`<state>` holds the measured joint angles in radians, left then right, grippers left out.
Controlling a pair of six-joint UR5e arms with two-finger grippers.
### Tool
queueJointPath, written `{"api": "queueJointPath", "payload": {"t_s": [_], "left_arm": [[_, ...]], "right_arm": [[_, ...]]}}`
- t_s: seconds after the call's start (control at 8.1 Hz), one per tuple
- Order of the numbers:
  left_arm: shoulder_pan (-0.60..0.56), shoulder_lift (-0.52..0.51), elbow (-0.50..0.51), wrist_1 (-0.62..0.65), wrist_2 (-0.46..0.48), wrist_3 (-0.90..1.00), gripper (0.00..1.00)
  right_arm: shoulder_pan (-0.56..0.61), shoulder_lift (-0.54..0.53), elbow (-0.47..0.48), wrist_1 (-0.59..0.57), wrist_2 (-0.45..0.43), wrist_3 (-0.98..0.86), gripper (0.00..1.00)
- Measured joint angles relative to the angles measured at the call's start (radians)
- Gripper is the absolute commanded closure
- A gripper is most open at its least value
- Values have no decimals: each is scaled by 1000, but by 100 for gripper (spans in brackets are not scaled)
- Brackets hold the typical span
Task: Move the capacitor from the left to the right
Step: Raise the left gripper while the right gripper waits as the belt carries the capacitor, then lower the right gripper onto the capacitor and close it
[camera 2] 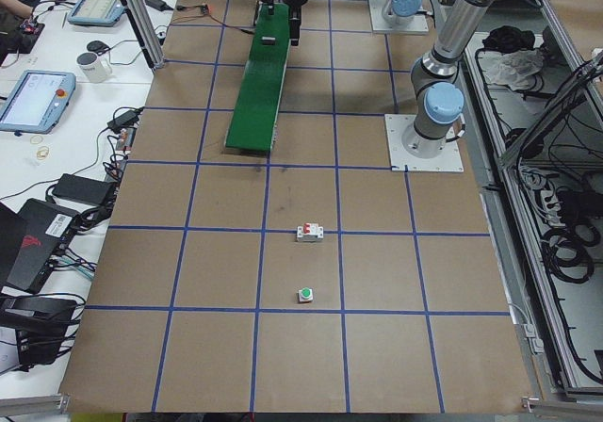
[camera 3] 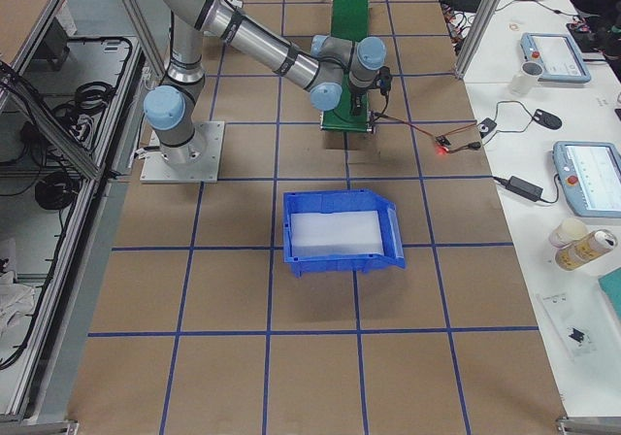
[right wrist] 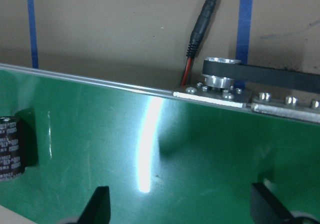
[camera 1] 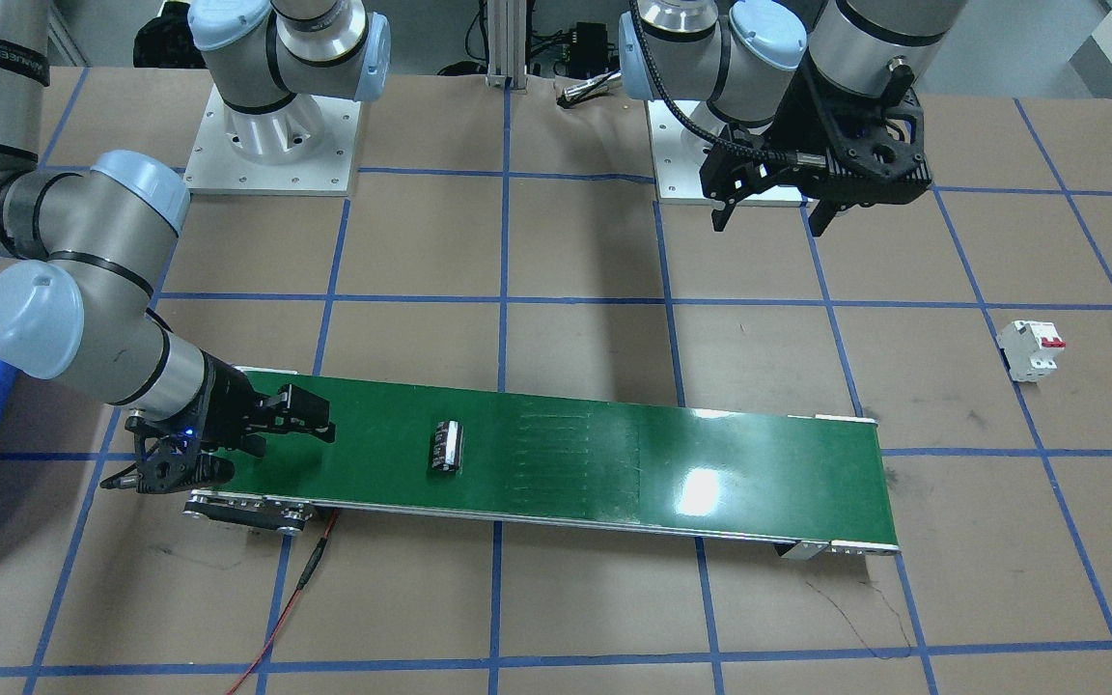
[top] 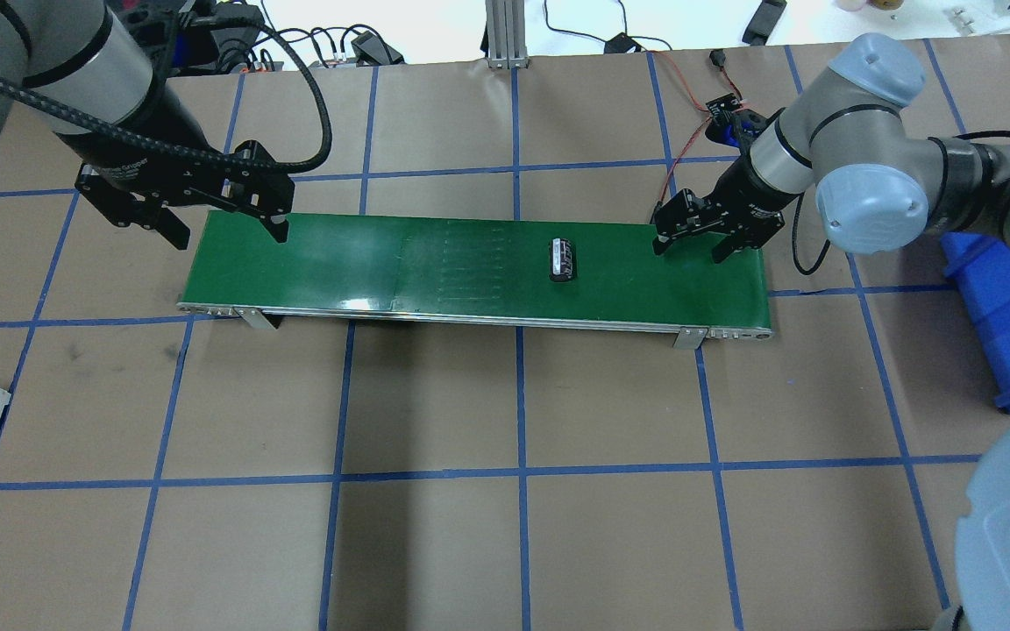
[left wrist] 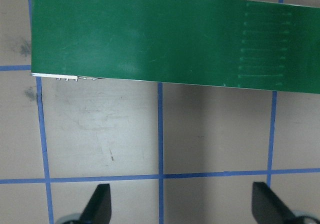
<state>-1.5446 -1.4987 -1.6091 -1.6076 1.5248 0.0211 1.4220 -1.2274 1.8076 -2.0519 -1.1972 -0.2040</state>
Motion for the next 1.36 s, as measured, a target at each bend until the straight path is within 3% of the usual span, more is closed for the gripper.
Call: {"api": "queueJointPath", "payload": {"t_s": [0.99,1.23,1.36], "left_arm": [[0,0,-1,0,0,0,0],[0,0,-1,1,0,0,0],[0,0,-1,1,0,0,0]], "right_arm": [[58,-9,1,-13,-3,117,4],[81,-11,1,-25,-12,142,10],[85,-9,3,-28,-16,148,21]]}}
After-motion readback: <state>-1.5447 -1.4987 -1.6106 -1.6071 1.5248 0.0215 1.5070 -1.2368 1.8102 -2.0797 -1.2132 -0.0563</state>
